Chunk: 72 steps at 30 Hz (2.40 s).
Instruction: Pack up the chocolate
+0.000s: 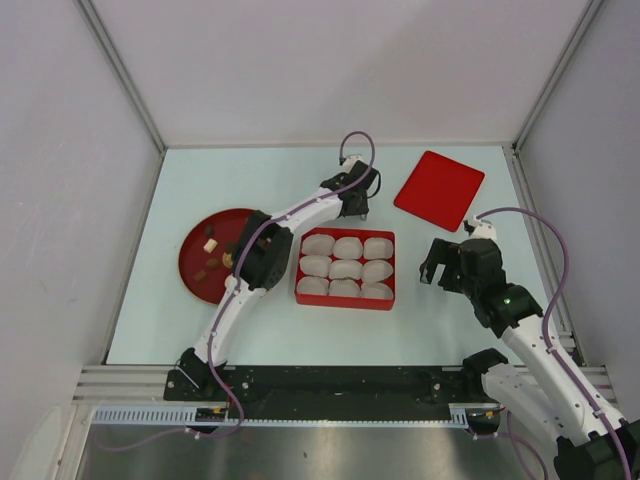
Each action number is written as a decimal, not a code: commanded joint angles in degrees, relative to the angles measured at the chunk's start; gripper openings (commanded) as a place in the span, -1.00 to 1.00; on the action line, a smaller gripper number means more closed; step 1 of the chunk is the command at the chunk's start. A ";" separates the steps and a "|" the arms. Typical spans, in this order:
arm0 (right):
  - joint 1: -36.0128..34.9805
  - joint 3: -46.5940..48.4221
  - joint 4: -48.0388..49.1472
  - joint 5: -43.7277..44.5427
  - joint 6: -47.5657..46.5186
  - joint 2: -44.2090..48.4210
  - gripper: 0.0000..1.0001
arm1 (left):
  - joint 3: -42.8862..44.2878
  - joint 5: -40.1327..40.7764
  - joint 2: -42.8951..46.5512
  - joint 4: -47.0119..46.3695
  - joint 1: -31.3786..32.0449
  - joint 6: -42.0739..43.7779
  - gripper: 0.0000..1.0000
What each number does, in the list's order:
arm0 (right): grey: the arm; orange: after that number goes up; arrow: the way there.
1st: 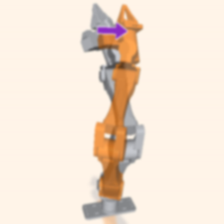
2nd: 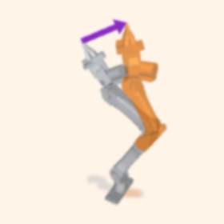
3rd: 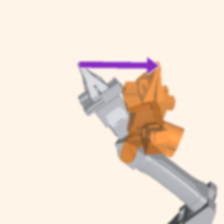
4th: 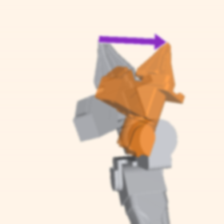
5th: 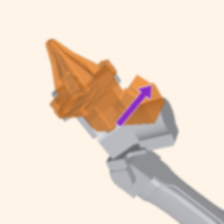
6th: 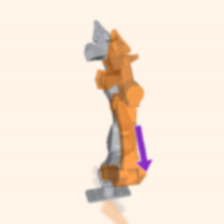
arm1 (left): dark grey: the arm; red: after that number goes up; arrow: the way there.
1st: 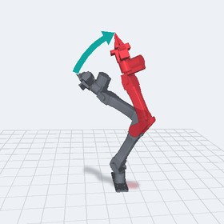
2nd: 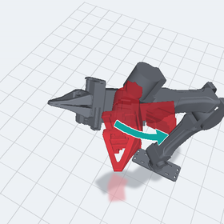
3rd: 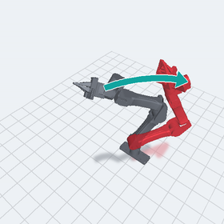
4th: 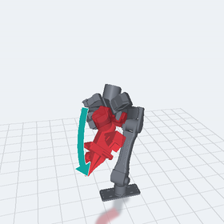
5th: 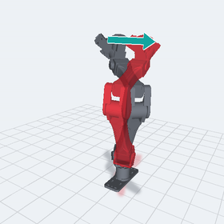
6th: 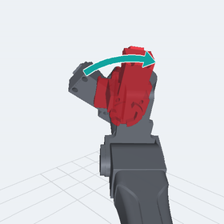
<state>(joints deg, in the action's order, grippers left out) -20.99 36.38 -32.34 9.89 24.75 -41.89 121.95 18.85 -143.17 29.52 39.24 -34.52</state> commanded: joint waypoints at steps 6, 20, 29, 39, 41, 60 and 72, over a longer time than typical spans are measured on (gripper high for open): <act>0.25 -0.08 0.61 0.39 -0.58 1.54 0.99 | 0.40 -0.30 3.16 -1.64 -1.89 2.35 -0.66; 0.43 -0.17 0.43 0.39 -0.50 4.36 0.97 | -1.80 -0.83 10.62 -9.39 -6.02 13.95 -0.99; 0.43 0.18 8.51 -4.96 2.58 3.31 0.97 | -5.84 -3.38 21.26 -6.14 -6.37 20.28 -0.99; 0.43 0.18 28.00 -13.66 8.90 -3.98 0.97 | -22.09 -9.44 39.19 -2.98 -5.14 19.41 -0.99; 0.43 0.27 31.35 -14.81 11.28 -6.08 0.96 | -26.14 -10.23 43.30 -2.97 -4.35 18.88 -1.00; -6.25 -1.75 70.74 -14.73 30.52 -26.30 0.82 | -50.66 -18.32 63.54 -8.24 2.33 10.71 -0.99; -6.60 -1.66 79.00 -14.55 36.94 -33.43 0.49 | -53.22 -18.41 66.09 -10.27 3.29 9.56 -0.99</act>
<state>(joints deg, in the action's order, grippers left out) -27.42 34.54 40.32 -5.26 58.96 -74.00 68.77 1.23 -79.68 22.94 41.98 -23.70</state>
